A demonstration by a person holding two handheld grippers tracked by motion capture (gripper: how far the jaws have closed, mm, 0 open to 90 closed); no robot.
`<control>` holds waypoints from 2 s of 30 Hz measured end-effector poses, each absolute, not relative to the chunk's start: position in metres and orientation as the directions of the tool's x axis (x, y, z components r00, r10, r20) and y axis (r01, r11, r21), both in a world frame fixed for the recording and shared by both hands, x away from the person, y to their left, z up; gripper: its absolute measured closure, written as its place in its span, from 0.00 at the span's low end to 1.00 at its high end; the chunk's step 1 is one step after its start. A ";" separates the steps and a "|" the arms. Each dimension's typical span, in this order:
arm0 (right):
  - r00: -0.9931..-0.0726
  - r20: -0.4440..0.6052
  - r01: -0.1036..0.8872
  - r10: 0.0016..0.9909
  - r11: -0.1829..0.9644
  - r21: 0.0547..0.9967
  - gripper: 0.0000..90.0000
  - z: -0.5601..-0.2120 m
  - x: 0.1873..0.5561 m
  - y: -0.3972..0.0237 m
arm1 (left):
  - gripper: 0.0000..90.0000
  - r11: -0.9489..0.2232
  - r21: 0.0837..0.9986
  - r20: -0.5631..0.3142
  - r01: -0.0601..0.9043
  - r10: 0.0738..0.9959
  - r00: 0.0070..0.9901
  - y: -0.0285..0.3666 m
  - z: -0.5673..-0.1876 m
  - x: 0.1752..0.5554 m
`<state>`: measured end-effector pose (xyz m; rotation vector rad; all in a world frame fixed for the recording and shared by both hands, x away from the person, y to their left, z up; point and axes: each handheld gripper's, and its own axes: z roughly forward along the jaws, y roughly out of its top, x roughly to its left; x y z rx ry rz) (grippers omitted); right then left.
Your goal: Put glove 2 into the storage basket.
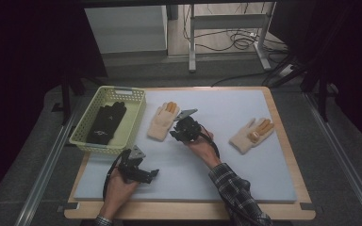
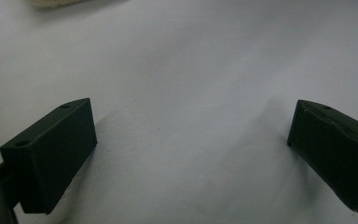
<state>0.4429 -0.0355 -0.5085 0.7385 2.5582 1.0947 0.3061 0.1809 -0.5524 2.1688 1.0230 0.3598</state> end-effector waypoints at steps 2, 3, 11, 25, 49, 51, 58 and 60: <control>-0.834 -0.045 0.349 0.550 0.589 0.729 0.78 -0.510 0.447 -0.029 | 0.01 -0.447 0.695 -0.042 0.564 0.757 0.652 0.181 -0.552 0.306; -0.834 -0.045 0.349 0.550 0.589 0.729 0.78 -0.510 0.447 -0.029 | 0.01 -0.447 0.695 -0.042 0.564 0.757 0.652 0.181 -0.552 0.306; -0.837 -0.053 0.346 0.545 0.602 0.720 0.63 -0.518 0.465 -0.002 | 0.01 -0.446 0.695 -0.043 0.564 0.757 0.652 0.181 -0.552 0.306; -0.825 0.057 0.433 0.563 0.564 0.703 0.92 -0.531 0.480 0.005 | 0.01 -0.446 0.694 -0.043 0.564 0.757 0.652 0.181 -0.552 0.306; -0.866 -0.045 0.279 0.498 0.554 0.784 0.95 -0.455 0.429 -0.046 | 0.01 -0.448 0.695 -0.041 0.563 0.756 0.653 0.181 -0.552 0.306; -0.868 -0.044 0.274 0.494 0.553 0.787 0.95 -0.451 0.426 -0.049 | 0.01 -0.448 0.695 -0.041 0.563 0.756 0.653 0.181 -0.552 0.306; -0.896 -0.035 0.249 0.442 0.567 0.785 0.95 -0.439 0.389 -0.077 | 0.01 -0.444 0.697 -0.042 0.563 0.758 0.651 0.181 -0.552 0.306; -0.900 -0.028 0.254 0.435 0.575 0.778 0.95 -0.443 0.378 -0.085 | 0.01 -0.445 0.697 -0.042 0.563 0.758 0.651 0.181 -0.552 0.306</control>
